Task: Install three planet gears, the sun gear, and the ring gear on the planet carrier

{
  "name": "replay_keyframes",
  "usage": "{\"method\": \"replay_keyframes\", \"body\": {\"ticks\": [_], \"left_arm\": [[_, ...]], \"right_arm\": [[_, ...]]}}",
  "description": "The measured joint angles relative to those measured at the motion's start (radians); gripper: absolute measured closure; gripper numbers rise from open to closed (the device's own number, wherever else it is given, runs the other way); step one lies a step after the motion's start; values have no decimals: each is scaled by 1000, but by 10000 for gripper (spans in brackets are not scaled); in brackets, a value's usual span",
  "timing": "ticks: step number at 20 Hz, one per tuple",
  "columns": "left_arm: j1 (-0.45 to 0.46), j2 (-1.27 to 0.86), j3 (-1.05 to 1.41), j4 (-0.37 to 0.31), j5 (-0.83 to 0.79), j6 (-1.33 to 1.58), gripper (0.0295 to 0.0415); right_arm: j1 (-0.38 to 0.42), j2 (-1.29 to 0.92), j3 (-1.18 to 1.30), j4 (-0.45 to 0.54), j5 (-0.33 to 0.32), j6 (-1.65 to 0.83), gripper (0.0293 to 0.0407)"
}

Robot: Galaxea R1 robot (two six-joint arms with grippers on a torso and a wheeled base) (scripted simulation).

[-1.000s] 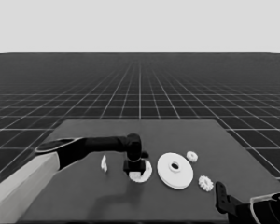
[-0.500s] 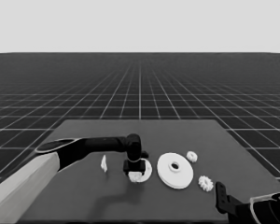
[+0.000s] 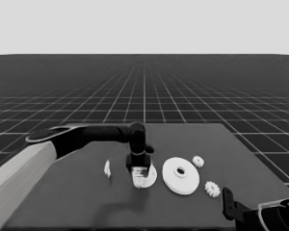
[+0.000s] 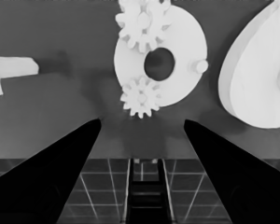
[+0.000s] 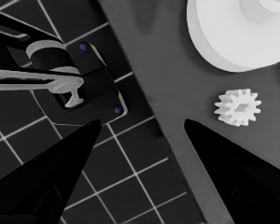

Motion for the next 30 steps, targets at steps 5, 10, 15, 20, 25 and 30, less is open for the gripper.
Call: {"method": "replay_keyframes", "body": {"ticks": [5,10,15,20,25,30], "left_arm": [[-274,-874,765,94,-705,1355,308],[-350,-1164,965,116,-876,1850,326],[-356,-1183,979,118,-888,1884,326],[-356,-1184,980,118,-889,1887,326],[-356,-1184,980,118,-889,1887,326],[-356,-1184,980,118,-889,1887,326]], "right_arm": [[0,0,0,0,0,0,315],[0,0,0,0,0,0,315],[399,470,-910,560,-204,391,311],[388,690,-1377,594,-265,359,315],[243,768,-1540,520,-150,302,315],[213,794,-1593,510,-119,280,315]]}}
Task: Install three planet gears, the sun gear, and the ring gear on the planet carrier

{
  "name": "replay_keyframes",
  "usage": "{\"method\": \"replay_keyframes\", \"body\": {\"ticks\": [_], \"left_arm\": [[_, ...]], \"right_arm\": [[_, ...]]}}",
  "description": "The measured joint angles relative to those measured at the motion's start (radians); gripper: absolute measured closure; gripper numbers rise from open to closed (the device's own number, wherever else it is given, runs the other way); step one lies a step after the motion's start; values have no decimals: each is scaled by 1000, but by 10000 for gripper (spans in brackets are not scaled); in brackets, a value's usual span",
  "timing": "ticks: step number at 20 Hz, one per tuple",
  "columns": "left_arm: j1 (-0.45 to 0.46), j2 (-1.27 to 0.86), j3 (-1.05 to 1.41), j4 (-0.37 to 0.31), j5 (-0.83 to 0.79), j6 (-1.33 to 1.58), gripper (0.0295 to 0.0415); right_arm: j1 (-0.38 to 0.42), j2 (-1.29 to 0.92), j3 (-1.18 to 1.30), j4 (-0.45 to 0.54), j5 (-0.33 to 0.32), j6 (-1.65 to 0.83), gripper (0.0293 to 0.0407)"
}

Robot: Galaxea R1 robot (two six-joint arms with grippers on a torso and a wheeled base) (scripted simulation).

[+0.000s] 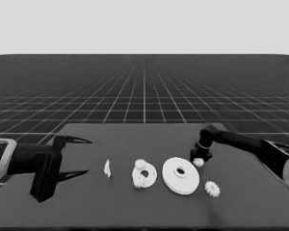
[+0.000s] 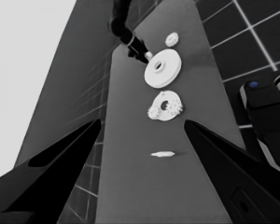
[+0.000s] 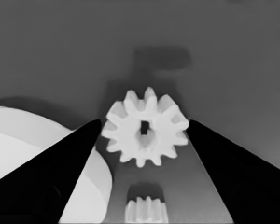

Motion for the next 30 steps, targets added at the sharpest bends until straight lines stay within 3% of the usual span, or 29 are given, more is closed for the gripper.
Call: {"method": "replay_keyframes", "body": {"ticks": [2,4,5,12,13,15,22,23,24,26,30], "left_arm": [[0,0,0,0,0,0,326],[0,0,0,0,0,0,326],[0,0,0,0,0,0,326],[0,0,0,0,0,0,326],[0,0,0,0,0,0,326],[0,0,0,0,0,0,326],[0,0,0,0,0,0,326],[0,0,0,0,0,0,326],[0,0,0,0,0,0,326],[0,0,0,0,0,0,326],[0,0,0,0,0,0,326]], "right_arm": [[0,1,-2,0,1,-1,316],[0,0,-4,-1,1,-1,385],[0,0,-4,-1,2,-1,388],[0,0,-4,-1,2,-2,388],[55,-46,99,23,-63,44,387],[135,-74,154,62,-122,65,388],[172,-78,164,86,-150,68,388],[165,-53,435,33,-179,439,387],[157,82,525,14,-206,622,387],[152,265,485,8,-227,733,388],[150,353,425,7,-233,757,388]]}}
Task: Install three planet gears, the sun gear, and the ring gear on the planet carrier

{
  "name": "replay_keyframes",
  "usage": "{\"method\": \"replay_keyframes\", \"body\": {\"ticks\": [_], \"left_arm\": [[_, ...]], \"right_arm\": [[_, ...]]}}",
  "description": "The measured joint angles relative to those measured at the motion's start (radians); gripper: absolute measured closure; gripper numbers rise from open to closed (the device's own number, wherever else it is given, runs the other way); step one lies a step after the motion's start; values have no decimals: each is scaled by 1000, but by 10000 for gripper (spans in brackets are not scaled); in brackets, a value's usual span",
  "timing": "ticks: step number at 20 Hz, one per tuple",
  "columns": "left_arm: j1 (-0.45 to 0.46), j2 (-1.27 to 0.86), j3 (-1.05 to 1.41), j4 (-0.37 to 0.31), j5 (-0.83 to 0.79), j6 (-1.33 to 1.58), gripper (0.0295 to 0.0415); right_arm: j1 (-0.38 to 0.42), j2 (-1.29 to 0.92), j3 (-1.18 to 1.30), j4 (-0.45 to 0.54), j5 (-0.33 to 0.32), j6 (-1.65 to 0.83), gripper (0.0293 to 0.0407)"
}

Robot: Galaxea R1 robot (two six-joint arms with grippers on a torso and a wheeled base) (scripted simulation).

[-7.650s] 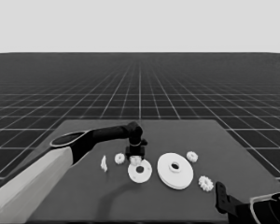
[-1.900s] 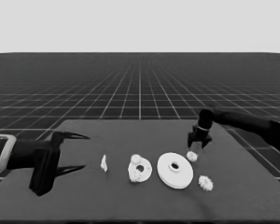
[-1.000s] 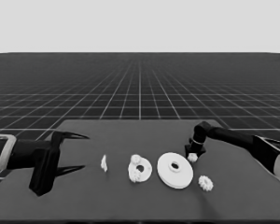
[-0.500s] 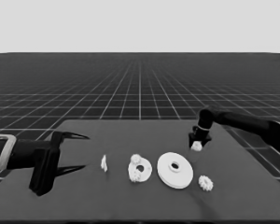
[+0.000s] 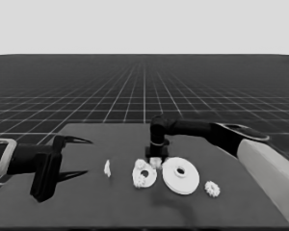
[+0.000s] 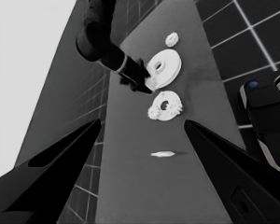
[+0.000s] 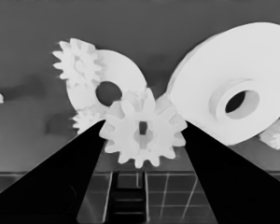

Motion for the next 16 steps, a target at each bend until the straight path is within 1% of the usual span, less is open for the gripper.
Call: {"method": "replay_keyframes", "body": {"ticks": [2,3,4,5,8,12,13,14,15,16], "left_arm": [[0,0,0,0,0,0,326],[0,0,0,0,0,0,326],[0,0,0,0,0,0,326],[0,0,0,0,0,0,326],[0,0,0,0,0,0,326],[0,0,0,0,0,0,326],[0,0,0,0,0,0,326],[0,0,0,0,0,0,326],[0,0,0,0,0,0,326],[0,0,0,0,0,0,326]], "right_arm": [[0,7,-7,0,0,1,388],[-60,17,-38,-63,17,-17,388],[-103,24,-64,-98,30,-32,388],[-126,30,-83,-118,40,-43,388],[-149,37,-106,-140,52,-56,388],[-154,38,-112,-145,54,-58,388],[-154,38,-112,-145,54,-58,356],[-154,38,-112,-146,55,-59,328],[-155,38,-112,-146,55,-59,319],[-155,38,-112,-146,55,-59,316]]}}
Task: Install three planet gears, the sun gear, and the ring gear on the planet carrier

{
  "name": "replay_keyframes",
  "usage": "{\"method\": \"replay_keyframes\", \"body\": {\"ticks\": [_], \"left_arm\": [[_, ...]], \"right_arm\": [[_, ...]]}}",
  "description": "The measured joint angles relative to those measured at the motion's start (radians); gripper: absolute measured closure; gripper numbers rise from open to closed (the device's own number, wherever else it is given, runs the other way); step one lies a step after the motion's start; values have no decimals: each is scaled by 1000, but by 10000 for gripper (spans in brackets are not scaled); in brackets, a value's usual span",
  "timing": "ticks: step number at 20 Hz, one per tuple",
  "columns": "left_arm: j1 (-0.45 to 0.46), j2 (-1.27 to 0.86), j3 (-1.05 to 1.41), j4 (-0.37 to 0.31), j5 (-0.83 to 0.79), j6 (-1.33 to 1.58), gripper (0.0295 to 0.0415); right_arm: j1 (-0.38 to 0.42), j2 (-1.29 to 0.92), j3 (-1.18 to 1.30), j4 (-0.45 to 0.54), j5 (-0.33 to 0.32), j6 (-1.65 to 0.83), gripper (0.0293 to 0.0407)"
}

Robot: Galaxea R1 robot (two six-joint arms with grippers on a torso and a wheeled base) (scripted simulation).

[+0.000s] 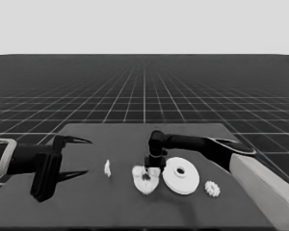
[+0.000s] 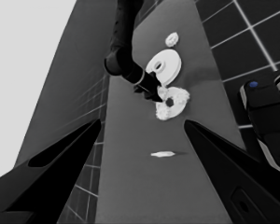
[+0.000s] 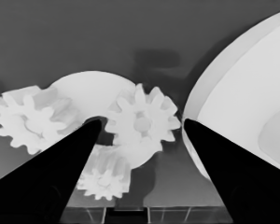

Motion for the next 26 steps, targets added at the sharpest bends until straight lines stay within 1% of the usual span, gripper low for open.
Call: {"method": "replay_keyframes", "body": {"ticks": [6,7,8,9,11,16,17,18,19,21,26], "left_arm": [[0,0,0,0,0,0,326],[0,0,0,0,0,0,326],[0,0,0,0,0,0,326],[0,0,0,0,0,0,326],[0,0,0,0,0,0,326],[0,0,0,0,0,0,326],[0,0,0,0,0,0,326],[0,0,0,0,0,0,326],[0,0,0,0,0,0,326],[0,0,0,0,0,0,326],[0,0,0,0,0,0,326]], "right_arm": [[0,0,0,0,0,0,315],[53,-17,57,54,-29,33,315],[97,-24,82,90,-42,48,315],[122,-26,93,112,-48,55,315],[144,-28,100,134,-53,59,315],[154,-28,102,145,-55,61,315],[150,-281,483,138,-61,110,315],[147,-540,637,138,-51,48,315],[146,-687,664,141,-33,-50,315],[146,-806,643,148,-11,-174,315],[146,-851,619,154,1,-241,315]]}}
